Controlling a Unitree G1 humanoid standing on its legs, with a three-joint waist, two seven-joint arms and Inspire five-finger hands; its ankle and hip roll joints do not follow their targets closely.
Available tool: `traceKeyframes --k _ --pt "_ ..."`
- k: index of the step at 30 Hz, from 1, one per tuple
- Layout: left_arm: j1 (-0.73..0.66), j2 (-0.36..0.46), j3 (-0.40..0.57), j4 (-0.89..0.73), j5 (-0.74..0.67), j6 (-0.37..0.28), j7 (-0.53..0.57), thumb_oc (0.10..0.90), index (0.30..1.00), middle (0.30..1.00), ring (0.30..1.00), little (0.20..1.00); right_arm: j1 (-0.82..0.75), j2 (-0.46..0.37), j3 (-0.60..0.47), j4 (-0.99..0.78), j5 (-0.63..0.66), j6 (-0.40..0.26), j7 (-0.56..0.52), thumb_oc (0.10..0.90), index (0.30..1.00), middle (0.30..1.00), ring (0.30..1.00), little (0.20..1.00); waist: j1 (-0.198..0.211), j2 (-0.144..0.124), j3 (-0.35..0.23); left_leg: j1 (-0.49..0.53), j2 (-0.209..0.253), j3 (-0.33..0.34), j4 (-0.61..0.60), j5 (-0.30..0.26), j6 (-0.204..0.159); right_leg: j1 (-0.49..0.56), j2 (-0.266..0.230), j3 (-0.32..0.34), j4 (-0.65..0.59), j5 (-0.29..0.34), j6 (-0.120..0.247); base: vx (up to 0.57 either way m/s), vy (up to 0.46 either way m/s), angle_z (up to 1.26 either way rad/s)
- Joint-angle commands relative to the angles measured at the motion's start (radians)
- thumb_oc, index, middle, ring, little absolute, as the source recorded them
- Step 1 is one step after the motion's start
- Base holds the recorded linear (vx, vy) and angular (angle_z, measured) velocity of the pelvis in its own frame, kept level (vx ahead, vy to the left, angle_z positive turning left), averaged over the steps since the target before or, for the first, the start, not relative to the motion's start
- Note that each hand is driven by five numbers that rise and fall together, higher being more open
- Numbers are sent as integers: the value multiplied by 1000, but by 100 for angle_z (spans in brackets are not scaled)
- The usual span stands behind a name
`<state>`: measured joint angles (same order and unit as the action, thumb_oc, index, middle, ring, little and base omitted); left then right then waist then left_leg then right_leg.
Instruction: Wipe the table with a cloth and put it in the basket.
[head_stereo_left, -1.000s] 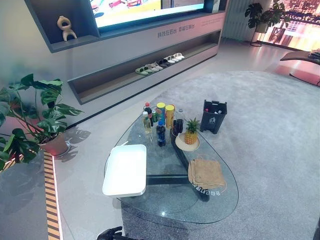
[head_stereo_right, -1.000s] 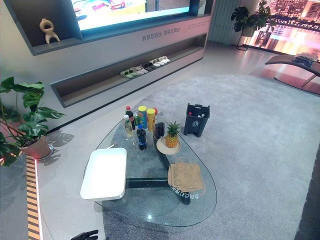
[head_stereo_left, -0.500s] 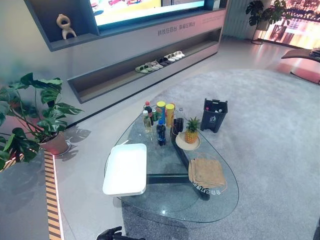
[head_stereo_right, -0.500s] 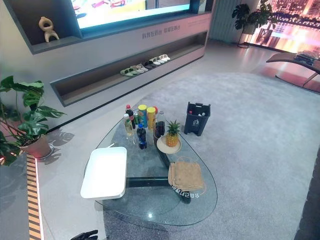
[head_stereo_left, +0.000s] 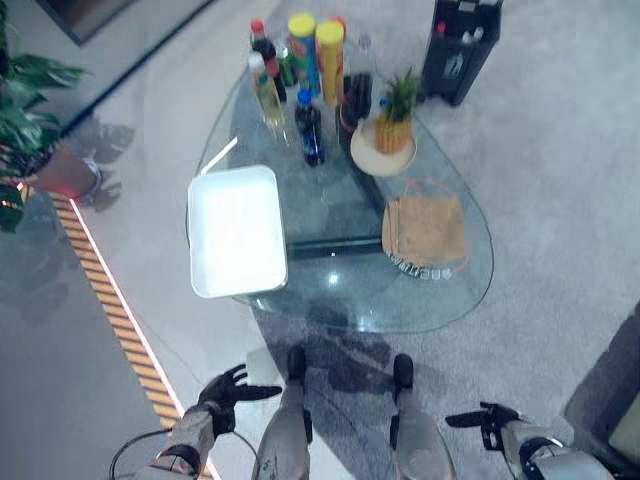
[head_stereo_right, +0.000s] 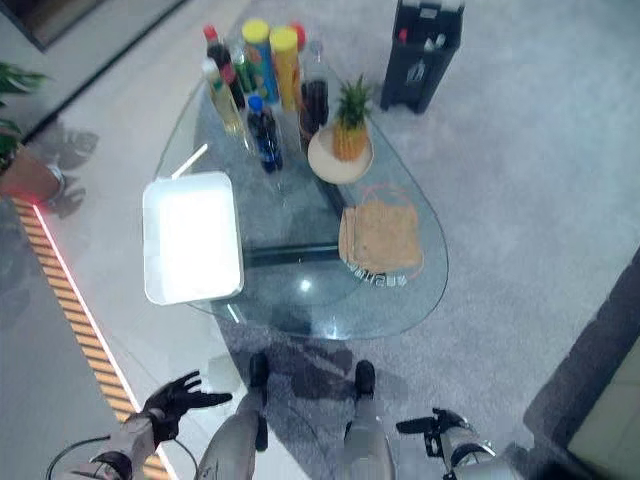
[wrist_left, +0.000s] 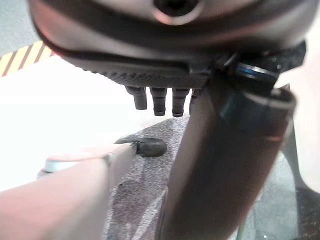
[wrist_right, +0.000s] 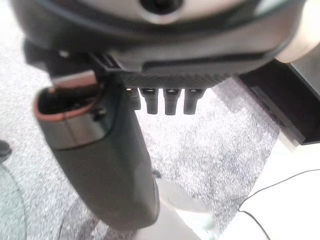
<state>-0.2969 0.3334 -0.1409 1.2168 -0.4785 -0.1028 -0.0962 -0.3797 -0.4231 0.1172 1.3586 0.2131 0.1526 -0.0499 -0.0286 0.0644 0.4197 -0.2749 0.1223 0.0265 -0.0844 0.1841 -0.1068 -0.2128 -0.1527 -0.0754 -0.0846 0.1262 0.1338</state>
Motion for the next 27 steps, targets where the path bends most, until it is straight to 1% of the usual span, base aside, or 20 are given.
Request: traceKeyframes --k 1,4,8,11,12,13,16,19,23,27 --pt "-96 66 -30 16 -64 -37 37 800 900 900 900 900 -58 -63 25 -21 75 9 -48 800 900 900 900 900 32 -34 54 -53 -81 -10 27 -47 37 -139 39 -19 154 -47 -41 -237 -39 -3" --pt "-119 66 -41 -1 -71 -34 49 800 900 900 900 900 -74 -56 28 -32 100 -7 -65 800 900 900 900 900 35 -34 80 -112 -90 -21 107 -69 40 -186 36 -26 217 -71 -47 -136 -45 2" --pt "-133 72 -43 -9 -66 -29 46 800 900 900 900 900 -91 -57 25 -38 136 -21 -82 800 900 900 900 900 36 -38 98 -182 -102 -23 205 -97 45 -250 34 -35 296 -95 -55 -121 -40 5" --pt "-139 78 -36 -11 -68 -30 43 800 900 900 900 900 -94 -60 13 -42 148 -23 -86 800 900 900 900 900 35 -43 100 -267 -109 -30 305 -119 49 -326 43 -25 388 -121 -64 -84 -41 10" --pt "-140 78 -36 -11 -69 -30 43 800 900 900 900 900 -95 -60 13 -42 148 -23 -86 800 900 900 900 900 35 -43 100 -270 -109 -30 310 -121 49 -330 43 -25 392 -123 -64 -72 -38 11" --pt "-141 76 -36 -16 -71 -33 44 800 900 900 900 900 -94 -60 11 -42 152 -24 -90 800 900 900 900 900 33 -42 100 -295 -112 -29 341 -132 54 -356 49 -19 423 -135 -69 -52 -25 10" --pt "-149 73 -36 -21 -78 -32 47 800 900 900 900 900 -98 -58 8 -39 159 -27 -97 800 900 900 900 900 31 -40 100 -328 -115 -26 391 -155 59 -391 54 -18 477 -161 -75 -44 -27 8" --pt "-151 71 -27 -22 -111 -27 42 800 900 900 900 900 -101 -60 -1 -40 160 -34 -98 800 900 900 900 900 29 -38 100 -383 -114 -34 470 -180 63 -446 59 -9 546 -183 -84 -42 -9 4" --pt "-147 71 -11 -23 -159 -28 44 800 900 900 900 900 -114 -68 -9 -33 164 -50 -100 800 900 900 900 900 30 -35 100 -427 -106 -34 514 -198 67 -493 68 -3 591 -202 -90 -24 -5 -3" --pt "-145 75 -3 -23 -171 -34 48 800 900 900 900 900 -121 -77 -18 -34 166 -61 -105 800 900 900 900 900 32 -34 100 -458 -102 -36 530 -203 70 -527 74 -3 616 -211 -94 -34 -13 -2"
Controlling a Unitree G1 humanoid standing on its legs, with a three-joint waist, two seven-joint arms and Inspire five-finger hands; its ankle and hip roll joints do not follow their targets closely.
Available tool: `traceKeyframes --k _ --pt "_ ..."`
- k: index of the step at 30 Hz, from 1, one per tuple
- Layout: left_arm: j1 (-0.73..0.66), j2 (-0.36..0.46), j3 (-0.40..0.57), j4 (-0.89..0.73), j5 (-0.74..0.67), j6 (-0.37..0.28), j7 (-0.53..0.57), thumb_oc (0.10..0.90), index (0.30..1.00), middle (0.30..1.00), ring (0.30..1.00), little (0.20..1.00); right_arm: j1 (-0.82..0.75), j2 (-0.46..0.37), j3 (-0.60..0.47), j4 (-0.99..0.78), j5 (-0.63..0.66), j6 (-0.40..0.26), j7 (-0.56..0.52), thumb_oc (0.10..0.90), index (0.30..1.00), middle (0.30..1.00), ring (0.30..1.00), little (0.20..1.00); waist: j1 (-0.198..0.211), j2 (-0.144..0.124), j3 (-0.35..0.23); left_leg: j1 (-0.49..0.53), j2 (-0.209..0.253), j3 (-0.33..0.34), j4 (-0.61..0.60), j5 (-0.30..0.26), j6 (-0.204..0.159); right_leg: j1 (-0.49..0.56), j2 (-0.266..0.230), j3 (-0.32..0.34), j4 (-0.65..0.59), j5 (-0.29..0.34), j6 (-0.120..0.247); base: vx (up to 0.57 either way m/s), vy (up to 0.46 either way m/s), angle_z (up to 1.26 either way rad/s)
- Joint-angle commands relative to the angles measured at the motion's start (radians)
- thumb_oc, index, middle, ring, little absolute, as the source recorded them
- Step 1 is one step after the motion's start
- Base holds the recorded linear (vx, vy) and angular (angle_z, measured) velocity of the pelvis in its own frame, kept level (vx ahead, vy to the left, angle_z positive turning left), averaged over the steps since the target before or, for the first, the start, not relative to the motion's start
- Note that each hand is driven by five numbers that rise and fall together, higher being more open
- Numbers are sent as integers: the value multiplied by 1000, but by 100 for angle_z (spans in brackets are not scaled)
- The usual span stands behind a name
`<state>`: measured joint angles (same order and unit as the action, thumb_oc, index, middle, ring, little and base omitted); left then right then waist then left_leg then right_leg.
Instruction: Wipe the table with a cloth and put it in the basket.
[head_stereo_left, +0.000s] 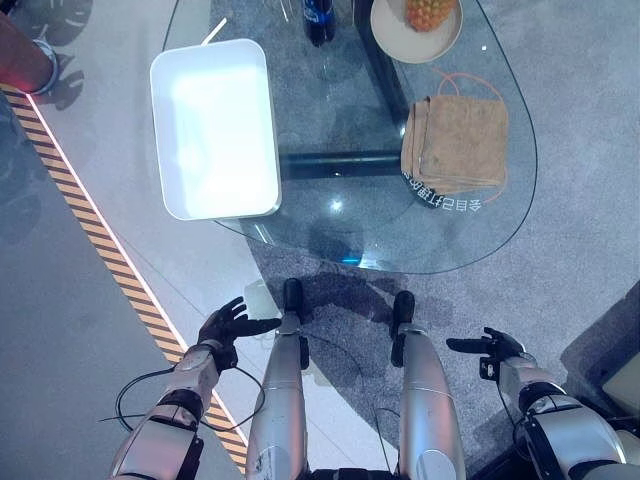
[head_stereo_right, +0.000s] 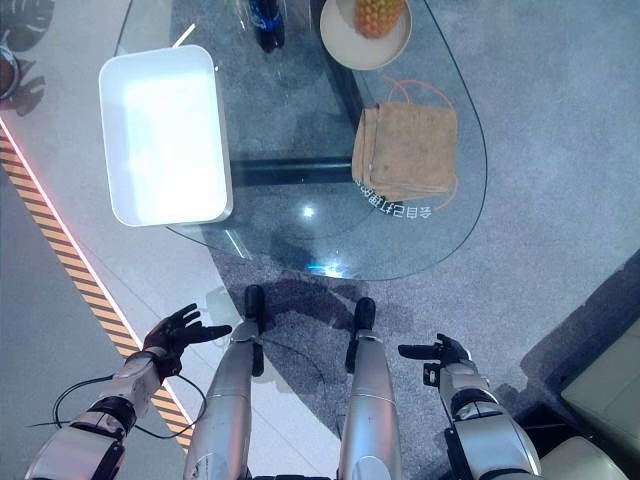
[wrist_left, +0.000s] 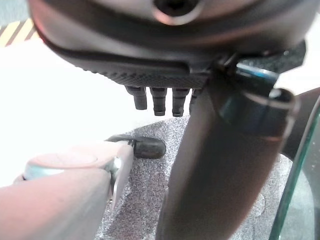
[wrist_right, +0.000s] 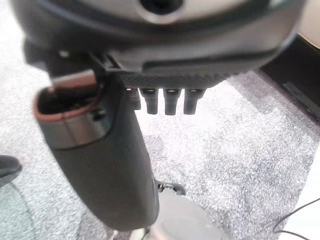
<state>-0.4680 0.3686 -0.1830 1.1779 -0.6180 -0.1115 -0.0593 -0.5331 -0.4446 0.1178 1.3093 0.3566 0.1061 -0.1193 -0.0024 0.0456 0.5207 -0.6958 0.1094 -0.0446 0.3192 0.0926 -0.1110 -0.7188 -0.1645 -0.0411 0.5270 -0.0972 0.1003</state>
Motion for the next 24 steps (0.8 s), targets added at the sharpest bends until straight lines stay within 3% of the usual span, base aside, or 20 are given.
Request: traceKeyframes --k 1,13,17,24 --pt "25 40 39 15 -33 -25 13 800 900 900 900 900 31 -57 -20 15 24 -15 -36 800 900 900 900 900 5 -15 -1 -42 -88 35 128 -112 75 -28 87 -37 7 12 -62 -30 -12 -2" --pt "10 60 42 22 -60 -31 10 800 900 900 900 900 0 -103 -47 -4 66 -102 -102 800 900 900 900 900 6 -22 -1 -108 -84 32 164 -121 72 -85 90 -40 32 8 -69 0 0 0" --pt "23 64 31 10 -69 -31 15 800 900 900 900 900 -21 -155 -77 -44 86 -174 -186 800 900 900 900 900 8 -25 -1 -117 -84 32 171 -127 72 -92 86 -43 33 10 -68 44 -21 0" --pt "32 88 19 5 -88 -38 4 800 900 900 900 900 -113 -263 -83 -121 101 -238 -290 800 900 900 900 900 9 -31 -1 -132 -86 31 161 -126 75 -106 88 -49 9 29 -68 9 -9 0"
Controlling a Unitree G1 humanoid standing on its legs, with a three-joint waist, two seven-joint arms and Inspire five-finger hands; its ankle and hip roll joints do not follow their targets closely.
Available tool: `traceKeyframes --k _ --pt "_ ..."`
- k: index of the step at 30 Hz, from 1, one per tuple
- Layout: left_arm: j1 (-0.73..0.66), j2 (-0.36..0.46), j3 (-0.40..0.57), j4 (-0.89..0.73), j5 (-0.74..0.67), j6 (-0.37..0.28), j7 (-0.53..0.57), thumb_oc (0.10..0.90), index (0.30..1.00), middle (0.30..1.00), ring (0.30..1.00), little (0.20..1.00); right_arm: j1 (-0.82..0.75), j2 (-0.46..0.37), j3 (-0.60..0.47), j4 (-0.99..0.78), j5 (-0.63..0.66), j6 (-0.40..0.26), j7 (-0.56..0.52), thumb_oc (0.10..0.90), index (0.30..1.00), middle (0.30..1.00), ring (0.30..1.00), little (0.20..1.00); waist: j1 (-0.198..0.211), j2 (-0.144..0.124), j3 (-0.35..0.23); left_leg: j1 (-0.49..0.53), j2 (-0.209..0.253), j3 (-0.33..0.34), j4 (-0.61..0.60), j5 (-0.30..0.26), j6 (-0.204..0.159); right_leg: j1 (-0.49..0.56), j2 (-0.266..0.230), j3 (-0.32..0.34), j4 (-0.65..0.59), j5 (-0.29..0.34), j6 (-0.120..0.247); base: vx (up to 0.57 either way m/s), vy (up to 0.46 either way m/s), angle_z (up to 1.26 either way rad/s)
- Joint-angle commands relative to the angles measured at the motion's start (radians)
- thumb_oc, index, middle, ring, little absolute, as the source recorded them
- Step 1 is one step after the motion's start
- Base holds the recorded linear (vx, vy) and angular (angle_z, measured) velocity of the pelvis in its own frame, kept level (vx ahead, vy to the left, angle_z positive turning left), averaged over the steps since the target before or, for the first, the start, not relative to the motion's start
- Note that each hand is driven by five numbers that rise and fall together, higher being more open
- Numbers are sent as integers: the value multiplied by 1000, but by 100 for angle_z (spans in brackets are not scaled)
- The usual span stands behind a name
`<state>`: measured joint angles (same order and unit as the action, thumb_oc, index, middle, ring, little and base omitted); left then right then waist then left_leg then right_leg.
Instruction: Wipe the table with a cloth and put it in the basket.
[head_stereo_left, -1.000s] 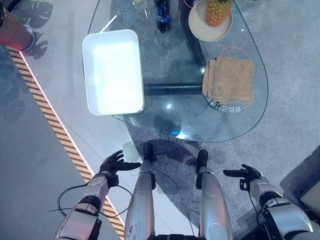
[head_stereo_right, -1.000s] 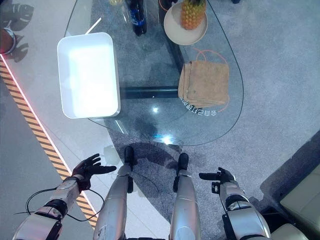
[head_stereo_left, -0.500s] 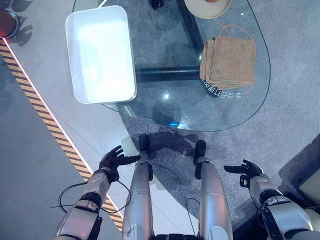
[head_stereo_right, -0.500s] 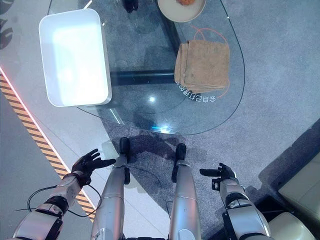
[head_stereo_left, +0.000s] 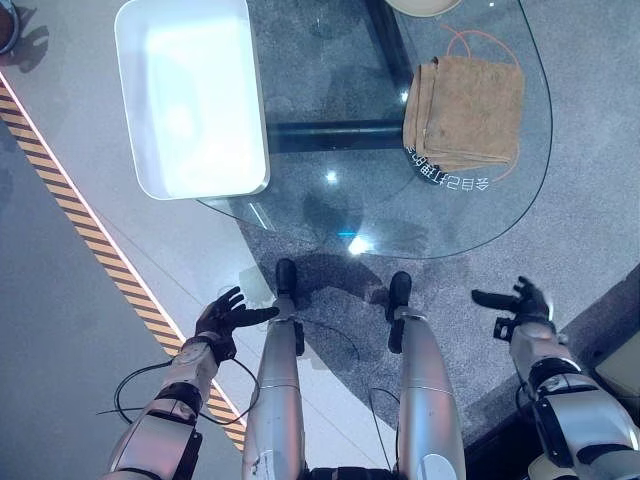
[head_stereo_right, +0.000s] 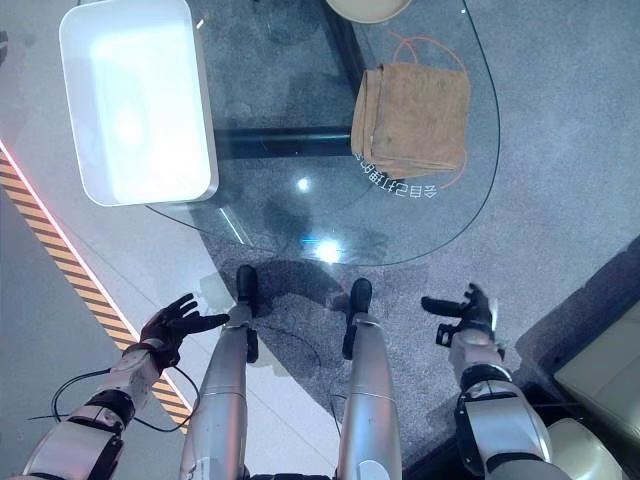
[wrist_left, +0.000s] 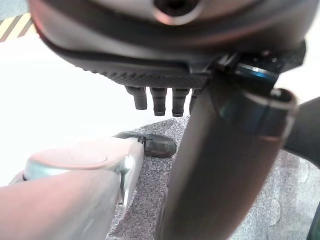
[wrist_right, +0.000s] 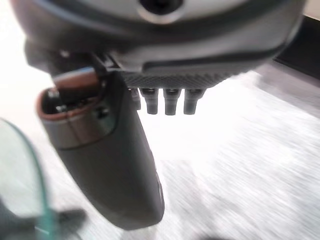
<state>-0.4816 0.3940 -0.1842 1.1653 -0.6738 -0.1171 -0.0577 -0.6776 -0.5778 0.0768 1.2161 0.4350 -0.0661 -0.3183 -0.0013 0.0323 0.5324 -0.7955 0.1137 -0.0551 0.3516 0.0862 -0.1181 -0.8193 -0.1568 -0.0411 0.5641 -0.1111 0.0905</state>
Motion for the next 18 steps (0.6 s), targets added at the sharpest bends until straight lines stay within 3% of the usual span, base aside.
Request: traceKeyframes --k 1,13,16,18 --pt "46 65 18 18 -34 -33 1 800 900 900 900 900 16 -145 -41 -38 21 -76 -110 800 900 900 900 900 8 -18 -12 -35 -90 41 128 -119 82 -9 80 -50 -29 44 -58 0 0 0" --pt "30 66 -12 27 -79 -49 -12 800 900 900 900 900 -121 -233 -26 -116 0 -190 -310 800 900 900 900 900 6 -2 -12 -65 -94 35 116 -112 79 -41 80 -50 -30 44 -61 1 1 0" --pt "31 64 -21 25 -86 -53 -8 800 900 900 900 900 -142 -238 -6 -167 -34 -212 -341 800 900 900 900 900 3 -1 -12 -65 -94 35 112 -110 77 -42 80 -49 -35 46 -59 0 0 0" --pt "32 63 -33 4 -100 -48 3 800 900 900 900 900 -199 -250 61 -294 -120 -196 -401 800 900 900 900 900 1 -1 -12 -62 -93 36 100 -105 74 -41 79 -50 -49 51 -58 -11 45 -2"
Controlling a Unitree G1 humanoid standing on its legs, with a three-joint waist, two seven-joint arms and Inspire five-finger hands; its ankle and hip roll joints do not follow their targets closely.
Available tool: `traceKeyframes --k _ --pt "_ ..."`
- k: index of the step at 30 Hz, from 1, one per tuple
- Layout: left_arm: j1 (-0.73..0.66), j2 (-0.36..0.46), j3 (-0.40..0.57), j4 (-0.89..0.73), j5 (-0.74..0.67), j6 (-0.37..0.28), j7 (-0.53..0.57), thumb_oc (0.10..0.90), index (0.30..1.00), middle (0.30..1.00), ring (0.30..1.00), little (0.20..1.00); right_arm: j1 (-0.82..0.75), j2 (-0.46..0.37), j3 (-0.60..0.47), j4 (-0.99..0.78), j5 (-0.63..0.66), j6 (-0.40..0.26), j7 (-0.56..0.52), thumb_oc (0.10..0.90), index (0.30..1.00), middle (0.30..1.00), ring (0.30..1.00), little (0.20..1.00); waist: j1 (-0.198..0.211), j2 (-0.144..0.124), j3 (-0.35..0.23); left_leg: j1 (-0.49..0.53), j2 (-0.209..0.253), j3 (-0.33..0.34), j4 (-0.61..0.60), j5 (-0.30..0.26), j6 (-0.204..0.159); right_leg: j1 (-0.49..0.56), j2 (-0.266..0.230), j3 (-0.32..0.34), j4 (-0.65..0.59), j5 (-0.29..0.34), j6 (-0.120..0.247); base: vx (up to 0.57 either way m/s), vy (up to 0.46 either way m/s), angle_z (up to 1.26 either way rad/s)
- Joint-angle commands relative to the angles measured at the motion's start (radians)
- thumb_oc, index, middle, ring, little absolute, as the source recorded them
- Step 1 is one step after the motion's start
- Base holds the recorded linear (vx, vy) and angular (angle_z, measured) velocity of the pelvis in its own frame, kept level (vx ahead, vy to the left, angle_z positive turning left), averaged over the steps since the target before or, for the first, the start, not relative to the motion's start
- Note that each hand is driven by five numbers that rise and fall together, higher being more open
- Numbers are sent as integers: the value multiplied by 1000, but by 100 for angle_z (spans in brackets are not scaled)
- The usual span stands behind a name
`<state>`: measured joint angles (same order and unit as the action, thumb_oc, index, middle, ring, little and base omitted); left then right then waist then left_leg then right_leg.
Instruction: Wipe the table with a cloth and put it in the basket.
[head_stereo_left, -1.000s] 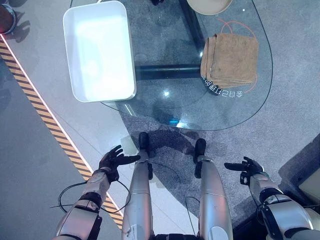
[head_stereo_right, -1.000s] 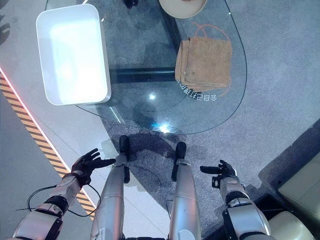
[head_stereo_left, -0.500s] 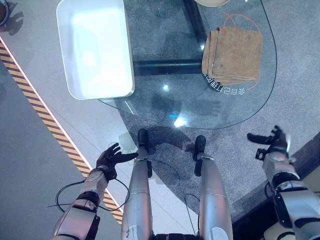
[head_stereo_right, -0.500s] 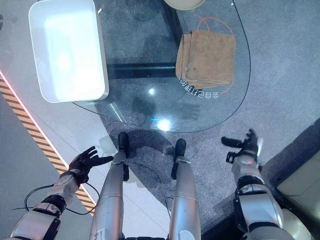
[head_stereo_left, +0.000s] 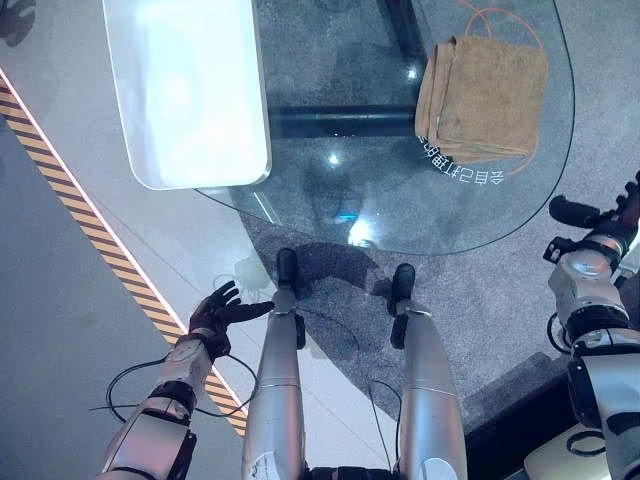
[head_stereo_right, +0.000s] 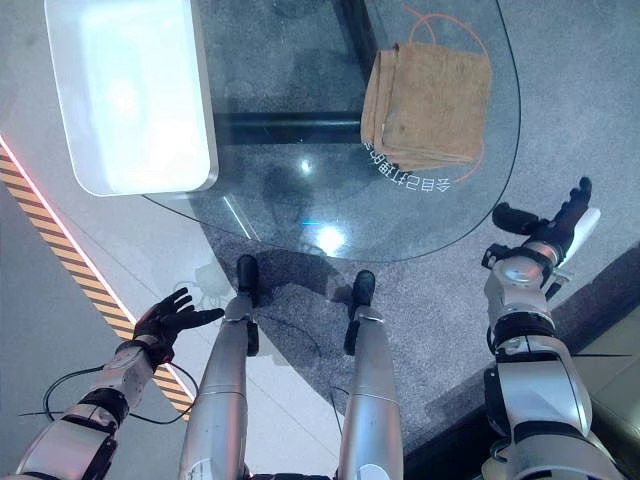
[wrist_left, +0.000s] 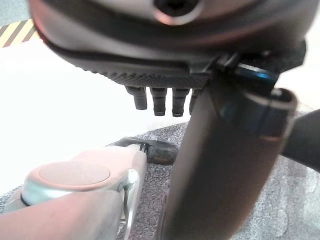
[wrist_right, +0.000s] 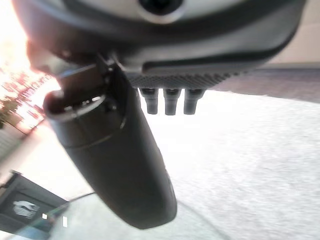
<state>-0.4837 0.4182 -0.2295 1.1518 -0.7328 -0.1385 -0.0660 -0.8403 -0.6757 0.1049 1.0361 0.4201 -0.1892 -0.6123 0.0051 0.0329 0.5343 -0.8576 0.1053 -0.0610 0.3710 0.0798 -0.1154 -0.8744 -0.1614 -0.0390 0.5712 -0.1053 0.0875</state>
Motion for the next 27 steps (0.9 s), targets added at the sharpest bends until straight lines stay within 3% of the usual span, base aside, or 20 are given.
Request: traceKeyframes --k 1,11,19,27 --pt "35 38 12 14 -42 -27 13 800 900 900 900 900 -46 -155 45 -133 -127 -68 -117 800 900 900 900 900 -7 -1 -14 1 -84 42 78 -98 71 15 84 -52 -58 46 -55 0 0 0" --pt "57 18 5 -35 -47 -30 36 800 900 900 900 900 -235 -197 235 -414 -371 119 -139 800 900 900 900 900 3 4 -14 11 -87 43 40 -80 69 27 85 -60 -89 39 -57 -3 19 -1" --pt "60 21 -5 -48 -46 -23 31 800 900 900 900 900 -394 -220 367 -370 -444 186 -107 800 900 900 900 900 23 15 -14 9 -94 39 33 -76 71 26 82 -70 -91 33 -61 0 0 0" --pt "76 27 -14 -83 -38 -5 30 800 900 900 900 900 -508 -245 502 -320 -516 299 -9 800 900 900 900 900 42 20 -14 14 -100 36 32 -74 72 29 76 -81 -88 31 -64 0 0 0"
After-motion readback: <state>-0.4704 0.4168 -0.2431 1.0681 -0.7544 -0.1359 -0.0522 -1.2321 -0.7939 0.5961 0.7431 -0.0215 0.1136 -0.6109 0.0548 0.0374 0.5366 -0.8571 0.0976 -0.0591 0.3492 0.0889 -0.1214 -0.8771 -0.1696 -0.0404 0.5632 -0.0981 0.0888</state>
